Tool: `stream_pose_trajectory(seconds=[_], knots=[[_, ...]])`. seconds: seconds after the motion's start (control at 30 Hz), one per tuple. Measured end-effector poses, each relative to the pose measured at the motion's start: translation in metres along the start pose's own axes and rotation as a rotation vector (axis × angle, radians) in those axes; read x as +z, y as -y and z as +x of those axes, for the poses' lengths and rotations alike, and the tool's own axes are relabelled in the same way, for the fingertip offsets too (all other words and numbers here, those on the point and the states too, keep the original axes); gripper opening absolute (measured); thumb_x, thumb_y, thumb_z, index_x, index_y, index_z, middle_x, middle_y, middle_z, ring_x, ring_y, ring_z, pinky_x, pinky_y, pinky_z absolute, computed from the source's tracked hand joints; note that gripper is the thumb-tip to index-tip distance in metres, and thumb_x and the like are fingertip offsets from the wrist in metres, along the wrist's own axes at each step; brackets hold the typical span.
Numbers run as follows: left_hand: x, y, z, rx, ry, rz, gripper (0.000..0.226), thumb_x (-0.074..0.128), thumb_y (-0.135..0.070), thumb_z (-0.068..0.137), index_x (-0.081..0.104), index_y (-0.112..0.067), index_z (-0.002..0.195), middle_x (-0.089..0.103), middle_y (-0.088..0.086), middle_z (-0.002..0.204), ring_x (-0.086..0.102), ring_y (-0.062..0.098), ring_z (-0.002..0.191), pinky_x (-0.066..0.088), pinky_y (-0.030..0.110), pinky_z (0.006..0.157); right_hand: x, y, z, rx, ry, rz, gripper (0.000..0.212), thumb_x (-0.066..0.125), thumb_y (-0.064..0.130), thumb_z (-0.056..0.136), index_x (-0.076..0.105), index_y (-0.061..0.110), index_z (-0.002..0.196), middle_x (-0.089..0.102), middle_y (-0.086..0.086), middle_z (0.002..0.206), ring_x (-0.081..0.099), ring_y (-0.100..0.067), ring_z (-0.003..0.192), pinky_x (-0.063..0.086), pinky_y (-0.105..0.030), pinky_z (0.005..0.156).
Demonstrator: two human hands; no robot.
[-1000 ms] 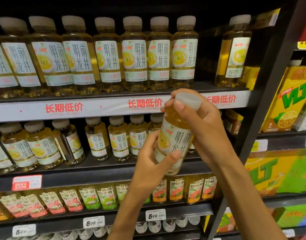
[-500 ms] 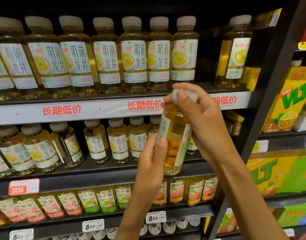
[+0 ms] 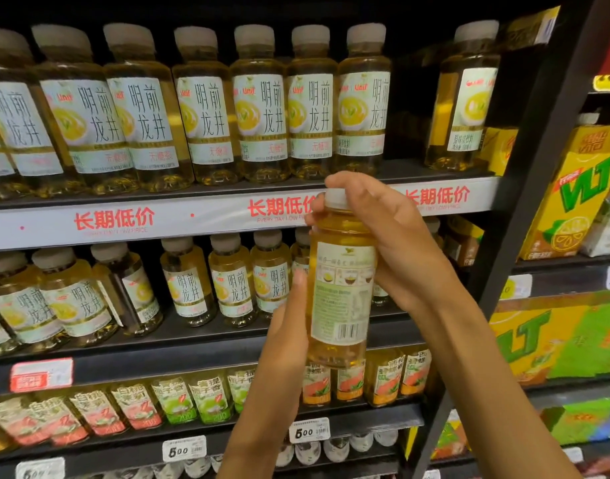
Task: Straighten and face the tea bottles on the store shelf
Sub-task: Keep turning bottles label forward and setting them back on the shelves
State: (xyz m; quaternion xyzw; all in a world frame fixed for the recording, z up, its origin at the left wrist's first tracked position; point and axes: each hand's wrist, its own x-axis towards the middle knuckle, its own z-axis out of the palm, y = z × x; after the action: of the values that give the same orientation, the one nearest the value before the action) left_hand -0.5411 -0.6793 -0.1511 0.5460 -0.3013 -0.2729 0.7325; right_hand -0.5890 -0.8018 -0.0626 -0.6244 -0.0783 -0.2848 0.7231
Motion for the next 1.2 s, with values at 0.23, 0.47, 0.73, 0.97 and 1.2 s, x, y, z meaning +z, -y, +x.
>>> stream_pose_trajectory(seconds=[0.23,0.47,0.73,0.97,1.2], knots=[[0.003,-0.006,0.001,-0.013,-0.005,-0.102,0.074,0.042,-0.084,0.074,0.061,-0.032,0.123,0.071,-0.002,0.111,0.068,0.016,0.101,0.052,0.039,0.090,0.003,0.003,0.002,0.006,-0.023,-0.089,0.028,0.054,0.043,0.091,0.067,0.024,0.108,0.074,-0.002,0.101,0.069,-0.019,0.100,0.055,-0.034,0.089],[0.004,-0.007,0.010,-0.247,0.270,-0.381,0.074,0.021,-0.062,0.094,0.073,-0.009,0.097,0.071,0.012,0.082,0.068,0.022,0.067,0.057,0.031,0.061,-0.003,0.007,0.004,0.042,0.145,0.061,0.026,0.046,0.028,0.095,0.063,0.014,0.108,0.069,-0.006,0.092,0.068,-0.023,0.093,0.055,-0.040,0.089],[0.010,-0.001,0.003,0.028,0.027,-0.042,0.046,0.048,-0.075,0.079,0.067,-0.046,0.108,0.070,-0.009,0.114,0.066,0.011,0.108,0.051,0.036,0.094,-0.005,0.010,0.001,0.027,-0.127,-0.134,0.044,0.060,0.041,0.077,0.064,0.015,0.111,0.075,0.001,0.091,0.072,-0.015,0.089,0.057,-0.025,0.070],[0.021,-0.013,0.013,-0.122,0.192,-0.423,0.066,0.034,-0.064,0.086,0.074,-0.014,0.101,0.068,0.014,0.080,0.065,0.022,0.061,0.055,0.029,0.054,-0.012,0.005,0.004,0.071,0.017,-0.021,0.037,0.053,0.032,0.091,0.056,0.019,0.125,0.070,-0.012,0.111,0.068,-0.027,0.103,0.052,-0.045,0.094],[0.023,-0.011,0.015,-0.177,0.201,-0.264,0.085,0.047,-0.070,0.060,0.063,-0.008,0.116,0.072,0.021,0.086,0.071,0.030,0.066,0.059,0.035,0.061,-0.016,0.003,0.007,0.114,-0.048,-0.046,0.024,0.055,0.031,0.092,0.062,0.018,0.111,0.072,-0.005,0.089,0.070,-0.023,0.088,0.058,-0.034,0.079]])
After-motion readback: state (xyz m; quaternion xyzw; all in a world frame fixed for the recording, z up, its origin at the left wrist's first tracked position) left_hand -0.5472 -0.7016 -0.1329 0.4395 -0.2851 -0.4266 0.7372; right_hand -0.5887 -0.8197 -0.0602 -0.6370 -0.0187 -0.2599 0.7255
